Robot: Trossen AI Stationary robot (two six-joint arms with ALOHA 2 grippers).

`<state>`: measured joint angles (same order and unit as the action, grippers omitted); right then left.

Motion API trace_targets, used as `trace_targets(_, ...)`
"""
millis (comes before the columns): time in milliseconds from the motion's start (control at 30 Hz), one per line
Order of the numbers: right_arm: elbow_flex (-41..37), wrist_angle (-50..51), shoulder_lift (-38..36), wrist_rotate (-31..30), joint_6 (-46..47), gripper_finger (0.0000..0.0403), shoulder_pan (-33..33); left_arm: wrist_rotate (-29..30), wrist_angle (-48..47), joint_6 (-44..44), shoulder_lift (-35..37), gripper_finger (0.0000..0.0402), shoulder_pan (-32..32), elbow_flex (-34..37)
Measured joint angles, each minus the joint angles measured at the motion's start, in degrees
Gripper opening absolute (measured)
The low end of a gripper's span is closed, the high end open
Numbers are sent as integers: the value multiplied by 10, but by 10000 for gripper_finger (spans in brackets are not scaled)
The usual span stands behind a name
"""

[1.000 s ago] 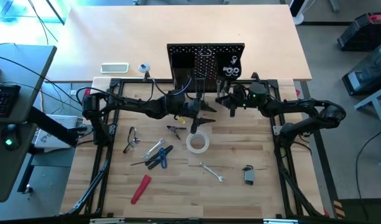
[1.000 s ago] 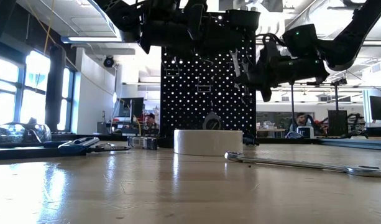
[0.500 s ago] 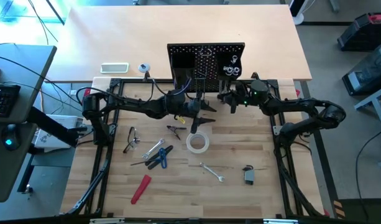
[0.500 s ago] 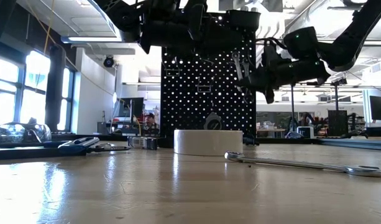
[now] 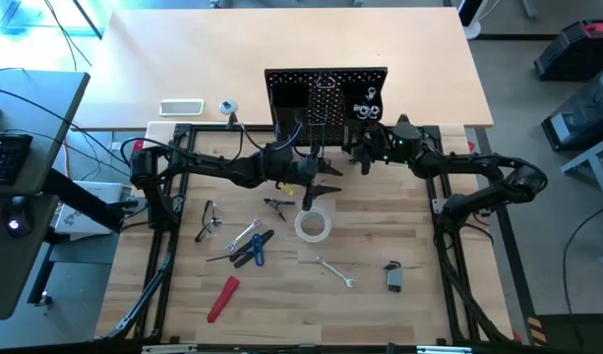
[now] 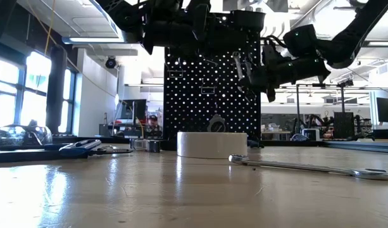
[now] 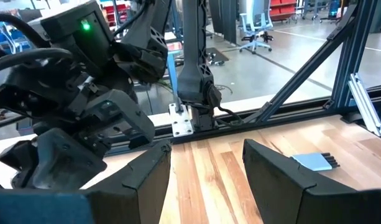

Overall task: Hang tools onto peg board
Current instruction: Hang the silver wrench on the peg board

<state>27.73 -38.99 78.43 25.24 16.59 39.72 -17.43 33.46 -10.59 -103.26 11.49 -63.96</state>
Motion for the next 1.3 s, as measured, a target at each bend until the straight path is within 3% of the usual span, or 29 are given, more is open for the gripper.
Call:
trace_targets(633, -4, 16, 0, -24, 4, 27, 0, 0, -7, 4, 0, 193, 0, 0)
trace_targets(1033, -5, 47, 0, -29, 5, 118, 0, 0, -27, 9, 0, 193, 0, 0)
trace_targets(1300, -5, 60, 0, -23, 3, 162, -5, 1, -88, -18, 18, 193, 0, 0)
